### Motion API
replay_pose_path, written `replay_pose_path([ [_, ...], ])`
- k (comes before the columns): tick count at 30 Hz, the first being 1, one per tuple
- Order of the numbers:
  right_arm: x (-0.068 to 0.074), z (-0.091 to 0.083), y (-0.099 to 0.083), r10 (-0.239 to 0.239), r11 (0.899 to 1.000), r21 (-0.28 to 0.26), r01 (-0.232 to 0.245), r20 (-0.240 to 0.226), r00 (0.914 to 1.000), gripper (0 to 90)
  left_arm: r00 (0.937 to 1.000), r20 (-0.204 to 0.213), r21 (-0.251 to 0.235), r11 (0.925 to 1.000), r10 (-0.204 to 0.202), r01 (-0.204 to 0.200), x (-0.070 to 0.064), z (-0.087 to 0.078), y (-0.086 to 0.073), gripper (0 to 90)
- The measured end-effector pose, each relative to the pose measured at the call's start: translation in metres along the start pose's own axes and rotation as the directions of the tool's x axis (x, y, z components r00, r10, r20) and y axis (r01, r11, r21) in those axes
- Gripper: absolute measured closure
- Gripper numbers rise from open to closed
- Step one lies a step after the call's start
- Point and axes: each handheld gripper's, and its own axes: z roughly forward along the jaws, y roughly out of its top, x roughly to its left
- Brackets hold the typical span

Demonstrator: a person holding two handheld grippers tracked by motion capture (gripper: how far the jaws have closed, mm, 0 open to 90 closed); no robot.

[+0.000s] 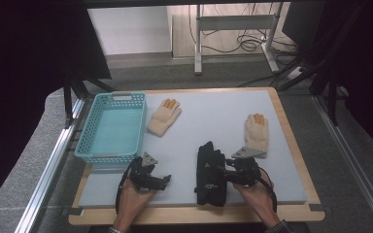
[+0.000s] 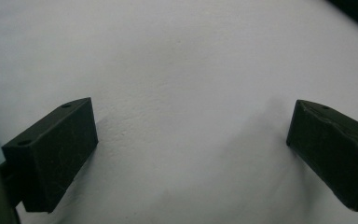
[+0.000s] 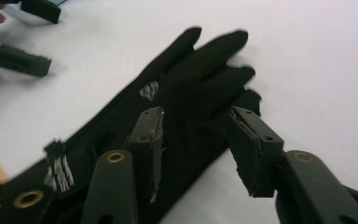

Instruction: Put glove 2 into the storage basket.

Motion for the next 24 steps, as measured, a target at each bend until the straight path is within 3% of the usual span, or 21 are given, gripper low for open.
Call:
replay_pose_path([
  [4, -0.012, -0.006, -0.014, 0.009, 1.0, 0.014, -0.008, -0.034, 0.9994, 61.2, 1.0, 0.0, -0.001, 1.0, -0.001, 0.001, 0.0, 0.0, 0.0, 1.9],
  [5, -0.015, -0.009, -0.02, 0.015, 1.0, 0.016, -0.014, -0.042, 0.999, 70.0, 1.0, 0.0, -0.001, 1.0, -0.001, 0.001, 0.0, 0.0, 0.0, 1.9],
  [10, -0.015, -0.009, -0.034, 0.01, 0.999, 0.045, -0.006, -0.083, 0.9965, 81.3, 1.0, 0.0, 0.0, 1.0, -0.001, 0.001, 0.0, 0.0, 0.0, 2.0],
  [17, -0.003, -0.001, -0.042, -0.047, 0.996, 0.067, 0.057, -0.139, 0.9892, 85.6, 0.9999, -0.003, -0.006, 0.9999, -0.01, 0.01, 0.0, -0.002, -0.001, 3.6],
  [24, 0.006, 0.008, -0.038, -0.058, 0.995, 0.074, 0.072, -0.17, 0.9838, 85.7, 1.0, -0.003, 0.001, 1.0, -0.006, 0.006, 0.003, -0.007, -0.007, 2.7],
])
